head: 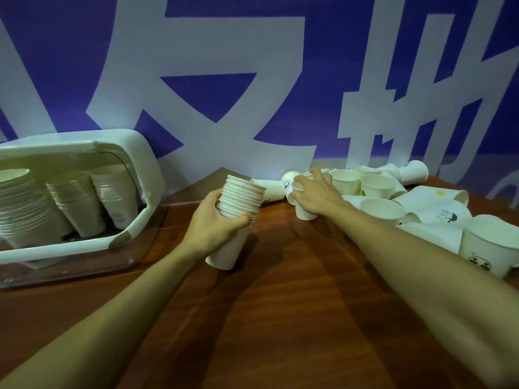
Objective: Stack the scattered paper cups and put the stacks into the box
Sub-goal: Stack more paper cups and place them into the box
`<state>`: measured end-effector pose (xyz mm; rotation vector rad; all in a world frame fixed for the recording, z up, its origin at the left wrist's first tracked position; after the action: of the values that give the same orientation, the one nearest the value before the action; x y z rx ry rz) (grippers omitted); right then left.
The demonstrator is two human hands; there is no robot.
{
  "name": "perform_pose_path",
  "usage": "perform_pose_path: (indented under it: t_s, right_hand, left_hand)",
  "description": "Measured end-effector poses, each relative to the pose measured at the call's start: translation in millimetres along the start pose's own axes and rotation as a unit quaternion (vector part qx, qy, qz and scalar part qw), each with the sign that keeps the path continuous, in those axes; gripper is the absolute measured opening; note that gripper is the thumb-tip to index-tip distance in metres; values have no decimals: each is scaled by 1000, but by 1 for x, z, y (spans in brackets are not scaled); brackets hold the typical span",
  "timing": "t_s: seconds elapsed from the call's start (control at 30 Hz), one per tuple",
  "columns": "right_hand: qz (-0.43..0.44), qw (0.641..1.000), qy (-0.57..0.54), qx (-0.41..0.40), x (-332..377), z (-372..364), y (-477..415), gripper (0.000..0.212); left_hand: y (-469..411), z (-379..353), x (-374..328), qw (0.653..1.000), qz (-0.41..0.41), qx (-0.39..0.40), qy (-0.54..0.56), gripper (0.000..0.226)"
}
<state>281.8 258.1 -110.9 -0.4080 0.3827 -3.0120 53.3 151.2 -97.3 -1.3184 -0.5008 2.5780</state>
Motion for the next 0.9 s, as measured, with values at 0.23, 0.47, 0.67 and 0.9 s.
perform_pose_path:
  t_s: [0.23,0.47,0.67,0.9]
  right_hand:
    - [-29,970,-227,-86,21,37,24,51]
    - [120,868,-481,-34,103,114,80,28]
    - [184,896,-402,34,135,108,101,33]
    - [235,893,-320,212,164,64,112,47]
  left_hand:
    - [15,5,-8,1000,-9,0,10,78]
    - [38,29,-17,1000,14,5,10,86]
    - [61,47,-21,1000,-1,-6,4,85]
    - [54,54,-18,998,-2,-18,56,77]
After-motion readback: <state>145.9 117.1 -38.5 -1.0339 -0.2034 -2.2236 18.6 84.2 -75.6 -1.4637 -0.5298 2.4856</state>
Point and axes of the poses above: each hand's wrist, its own y-axis away from the middle knuckle, its own z-axis out of the back of the hand, x = y × z, the point moved 7 cm from there along -y, towards the middle knuckle, and after that the axes turned 2 degrees about -y, right-handed, at the moved point
